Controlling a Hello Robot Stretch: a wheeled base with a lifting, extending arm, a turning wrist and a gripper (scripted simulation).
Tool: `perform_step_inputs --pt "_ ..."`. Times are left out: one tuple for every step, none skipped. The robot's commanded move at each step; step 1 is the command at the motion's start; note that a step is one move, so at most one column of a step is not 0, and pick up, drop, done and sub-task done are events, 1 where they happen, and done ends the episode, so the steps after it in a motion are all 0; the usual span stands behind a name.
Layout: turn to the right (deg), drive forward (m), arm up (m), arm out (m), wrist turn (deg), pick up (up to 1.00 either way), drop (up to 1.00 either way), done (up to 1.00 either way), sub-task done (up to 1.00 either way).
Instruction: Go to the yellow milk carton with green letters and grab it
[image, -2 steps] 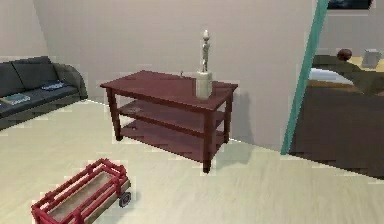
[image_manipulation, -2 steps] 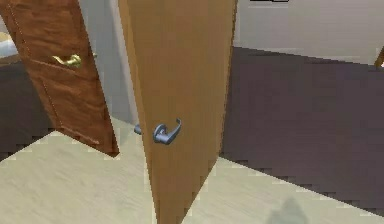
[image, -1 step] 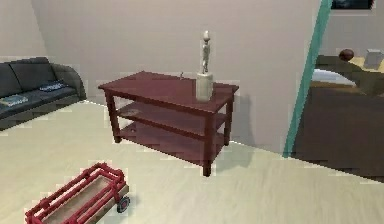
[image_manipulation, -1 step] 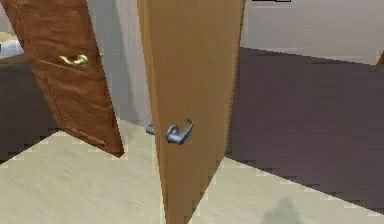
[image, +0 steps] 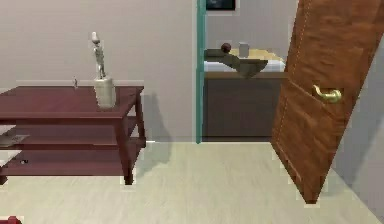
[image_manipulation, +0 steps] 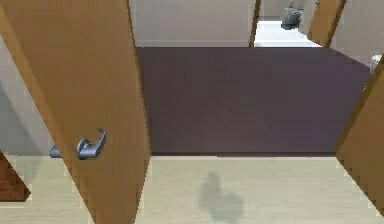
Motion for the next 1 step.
perform_step_inputs --pt "0.0 0.90 0.00 0.00 0.0 0.00 0.00 0.00 0.00"
